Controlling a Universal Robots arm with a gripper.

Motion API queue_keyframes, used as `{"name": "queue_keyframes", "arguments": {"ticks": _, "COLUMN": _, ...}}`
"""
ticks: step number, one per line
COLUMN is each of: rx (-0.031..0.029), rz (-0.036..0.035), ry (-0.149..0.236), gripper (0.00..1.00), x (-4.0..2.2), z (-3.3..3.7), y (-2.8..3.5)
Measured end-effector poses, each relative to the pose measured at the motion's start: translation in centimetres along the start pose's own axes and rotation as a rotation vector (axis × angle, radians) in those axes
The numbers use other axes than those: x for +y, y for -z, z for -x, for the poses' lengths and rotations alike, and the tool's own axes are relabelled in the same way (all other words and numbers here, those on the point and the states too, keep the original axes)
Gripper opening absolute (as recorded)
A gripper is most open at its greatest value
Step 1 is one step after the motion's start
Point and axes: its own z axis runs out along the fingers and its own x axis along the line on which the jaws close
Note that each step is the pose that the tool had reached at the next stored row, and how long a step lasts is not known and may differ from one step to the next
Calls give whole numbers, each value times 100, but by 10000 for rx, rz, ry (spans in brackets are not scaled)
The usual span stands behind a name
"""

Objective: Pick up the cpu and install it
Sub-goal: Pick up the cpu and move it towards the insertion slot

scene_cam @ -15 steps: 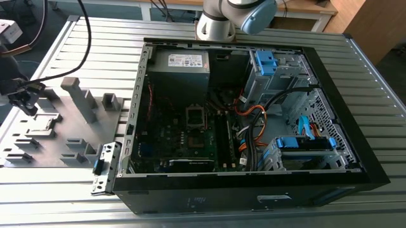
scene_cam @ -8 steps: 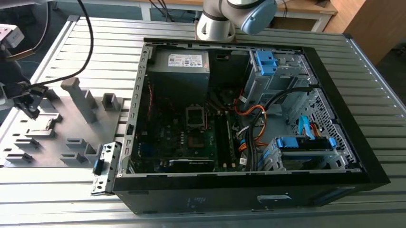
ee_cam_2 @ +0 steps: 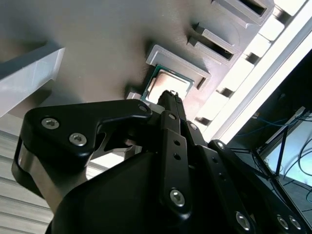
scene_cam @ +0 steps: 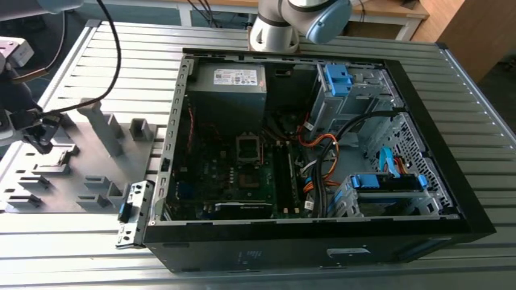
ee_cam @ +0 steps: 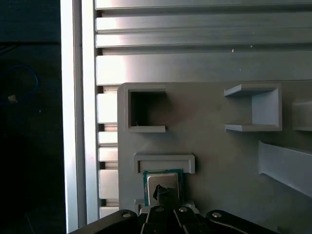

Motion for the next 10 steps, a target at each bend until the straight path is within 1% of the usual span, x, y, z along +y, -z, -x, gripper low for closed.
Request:
{"name": "queue_keyframes", "arguments": {"ticks": 5, "rx": 5, "rz": -24, "ry": 0, "gripper": 11, "x": 0, "z": 0, "y": -50}}
{"name": "queue_keyframes", "arguments": {"ticks": 10, "rx": 17, "rz": -57, "ry": 1, "gripper": 11, "x": 0, "z": 0, "y": -72}}
